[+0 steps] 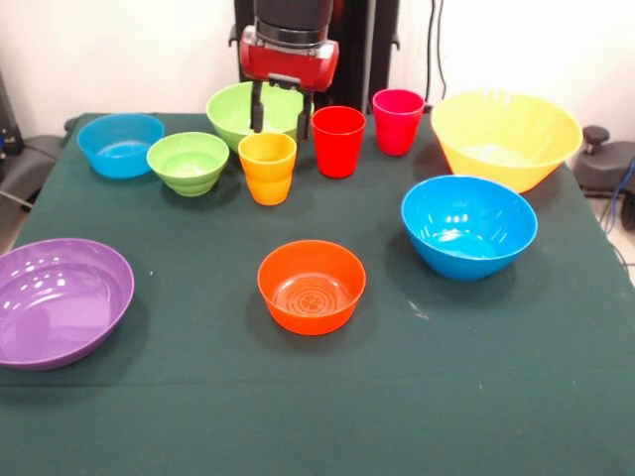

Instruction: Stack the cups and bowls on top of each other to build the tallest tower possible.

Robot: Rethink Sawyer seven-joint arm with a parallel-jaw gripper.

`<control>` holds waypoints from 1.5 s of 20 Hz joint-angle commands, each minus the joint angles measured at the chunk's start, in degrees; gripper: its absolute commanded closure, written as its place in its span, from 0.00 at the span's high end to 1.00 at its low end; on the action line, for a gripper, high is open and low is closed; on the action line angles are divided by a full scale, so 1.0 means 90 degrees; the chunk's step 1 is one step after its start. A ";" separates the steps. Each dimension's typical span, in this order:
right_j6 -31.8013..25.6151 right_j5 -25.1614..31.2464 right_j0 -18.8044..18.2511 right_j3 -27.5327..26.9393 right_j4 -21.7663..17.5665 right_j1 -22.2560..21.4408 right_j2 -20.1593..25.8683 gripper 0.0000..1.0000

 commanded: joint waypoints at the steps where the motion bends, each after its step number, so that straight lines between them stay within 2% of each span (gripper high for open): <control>1: 0.0250 0.0103 0.0255 0.0034 -0.0100 0.0243 0.0296 1.00; 8: 0.0559 -0.0085 0.0560 0.0030 -0.0050 0.0285 0.0071 1.00; 13: 0.0589 -0.0470 0.0668 -0.0021 -0.0177 0.0380 -0.0081 1.00; 30: 0.0389 -0.1380 0.0459 -0.0015 -0.0366 0.0758 -0.0029 1.00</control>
